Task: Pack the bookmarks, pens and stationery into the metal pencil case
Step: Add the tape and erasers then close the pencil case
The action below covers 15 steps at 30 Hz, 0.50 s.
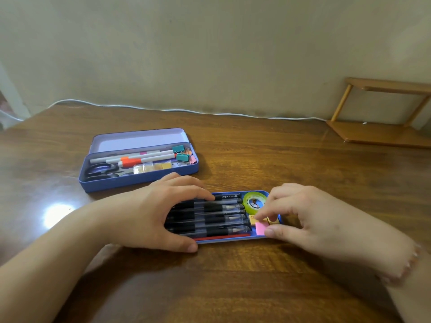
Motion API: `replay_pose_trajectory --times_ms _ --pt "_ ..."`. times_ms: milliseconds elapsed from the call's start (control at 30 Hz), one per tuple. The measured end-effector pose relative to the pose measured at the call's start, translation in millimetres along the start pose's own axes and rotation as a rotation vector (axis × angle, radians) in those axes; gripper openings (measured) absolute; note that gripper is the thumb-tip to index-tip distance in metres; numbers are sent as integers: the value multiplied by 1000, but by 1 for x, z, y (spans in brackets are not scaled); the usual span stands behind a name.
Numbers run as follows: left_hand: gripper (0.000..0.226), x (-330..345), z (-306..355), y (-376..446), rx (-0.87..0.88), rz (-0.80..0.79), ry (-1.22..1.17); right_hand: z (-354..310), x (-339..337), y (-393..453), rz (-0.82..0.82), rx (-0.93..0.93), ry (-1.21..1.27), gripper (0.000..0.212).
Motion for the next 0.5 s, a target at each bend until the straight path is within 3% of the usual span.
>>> replay_pose_trajectory --times_ms 133,233,400,500 --pt "77 0 0 0 5 -1 6 -4 2 1 6 -26 23 13" --pt "77 0 0 0 6 1 -1 -4 2 1 11 -38 83 10" --pt "75 0 0 0 9 5 7 6 -31 -4 298 -33 265 12" --pt "75 1 0 0 9 5 10 4 -21 -2 216 -1 340 8"
Point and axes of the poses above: each hand's wrist, its own y-axis towards the middle knuckle, its own x-axis out of the palm, z = x × y, the point moved 8 cm from there along y, towards the middle knuckle, and after that the axes turned 9 degrees about y, right-handed, at the moved point
